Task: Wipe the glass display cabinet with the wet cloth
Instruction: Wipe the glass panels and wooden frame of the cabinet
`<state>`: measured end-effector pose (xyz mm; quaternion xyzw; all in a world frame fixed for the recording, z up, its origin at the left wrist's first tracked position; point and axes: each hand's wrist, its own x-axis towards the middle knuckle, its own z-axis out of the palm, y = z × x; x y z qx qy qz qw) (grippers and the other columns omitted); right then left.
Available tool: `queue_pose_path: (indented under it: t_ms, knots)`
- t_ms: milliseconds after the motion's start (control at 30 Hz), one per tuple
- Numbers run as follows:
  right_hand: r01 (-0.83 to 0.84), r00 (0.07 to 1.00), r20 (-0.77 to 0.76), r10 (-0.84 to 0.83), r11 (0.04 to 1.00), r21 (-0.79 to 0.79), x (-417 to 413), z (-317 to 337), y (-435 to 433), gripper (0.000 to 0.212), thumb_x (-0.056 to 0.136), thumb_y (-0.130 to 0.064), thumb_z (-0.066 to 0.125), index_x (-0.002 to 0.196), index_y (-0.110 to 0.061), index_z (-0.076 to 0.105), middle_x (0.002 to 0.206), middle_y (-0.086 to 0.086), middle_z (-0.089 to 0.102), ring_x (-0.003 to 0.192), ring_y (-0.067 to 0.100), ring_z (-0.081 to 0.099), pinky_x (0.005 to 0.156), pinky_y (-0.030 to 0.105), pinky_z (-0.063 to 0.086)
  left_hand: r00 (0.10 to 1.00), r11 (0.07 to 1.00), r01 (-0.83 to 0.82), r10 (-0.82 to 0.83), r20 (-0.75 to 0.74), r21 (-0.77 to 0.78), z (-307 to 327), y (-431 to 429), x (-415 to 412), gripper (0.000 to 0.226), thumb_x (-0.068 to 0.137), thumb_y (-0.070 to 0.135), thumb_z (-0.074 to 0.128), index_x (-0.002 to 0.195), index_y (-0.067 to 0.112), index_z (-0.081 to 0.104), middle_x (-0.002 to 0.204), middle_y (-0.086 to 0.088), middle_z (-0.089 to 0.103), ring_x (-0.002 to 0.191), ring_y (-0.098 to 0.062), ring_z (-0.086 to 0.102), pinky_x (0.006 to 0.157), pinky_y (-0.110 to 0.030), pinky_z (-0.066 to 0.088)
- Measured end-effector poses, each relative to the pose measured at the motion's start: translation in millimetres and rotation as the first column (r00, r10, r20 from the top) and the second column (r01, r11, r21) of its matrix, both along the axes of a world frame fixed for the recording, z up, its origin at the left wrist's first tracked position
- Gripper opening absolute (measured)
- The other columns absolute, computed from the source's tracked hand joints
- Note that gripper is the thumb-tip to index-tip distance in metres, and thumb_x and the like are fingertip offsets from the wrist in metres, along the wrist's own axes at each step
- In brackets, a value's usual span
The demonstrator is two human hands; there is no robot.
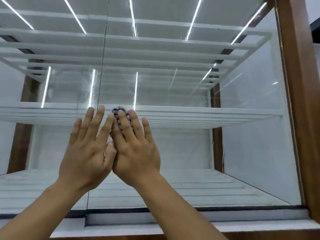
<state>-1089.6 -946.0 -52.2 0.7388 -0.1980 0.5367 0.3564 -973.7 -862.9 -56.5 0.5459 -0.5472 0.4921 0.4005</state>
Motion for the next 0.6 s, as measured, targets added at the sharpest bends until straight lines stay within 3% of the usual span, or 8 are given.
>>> queue_pose_path:
  t_ms: [167, 400, 600]
  knots:
    - [0.021, 0.995, 0.094, -0.023, 0.999, 0.025, -77, -5, -30, 0.061, 0.104, -0.033, 0.038, 0.162, -0.018, 0.024, 0.172, 0.003, 0.016, 0.161, 0.023, 0.004, 0.130, 0.050, 0.009, 0.995, 0.996, -0.091, 0.090, 0.051, 0.025, -11, -28, -39, 0.067, 0.096, 0.036, 0.029, 0.160, 0.018, 0.027, 0.172, -0.007, 0.011, 0.160, -0.026, 0.004, 0.126, -0.061, 0.001]
    - [0.050, 0.976, 0.207, -0.065, 0.996, 0.073, -175, 7, -68, 0.061, 0.103, -0.033, 0.034, 0.162, -0.020, 0.025, 0.172, 0.001, 0.019, 0.160, 0.021, 0.008, 0.131, 0.047, 0.006, 0.996, 0.998, -0.004, -0.002, 0.084, 0.063, -10, -60, -103, 0.066, 0.097, 0.039, 0.026, 0.160, 0.021, 0.027, 0.172, -0.008, 0.007, 0.160, -0.029, 0.001, 0.126, -0.060, 0.006]
    - [0.060, 0.921, 0.369, -0.128, 0.980, 0.191, -274, 13, -109, 0.061, 0.104, -0.033, 0.029, 0.163, -0.020, 0.022, 0.172, 0.001, 0.016, 0.160, 0.022, 0.006, 0.131, 0.050, 0.008, 0.993, 0.998, 0.014, -0.020, 0.117, 0.053, -12, -62, -103, 0.065, 0.097, 0.038, 0.026, 0.160, 0.021, 0.028, 0.172, -0.008, 0.009, 0.159, -0.030, 0.003, 0.126, -0.060, 0.007]
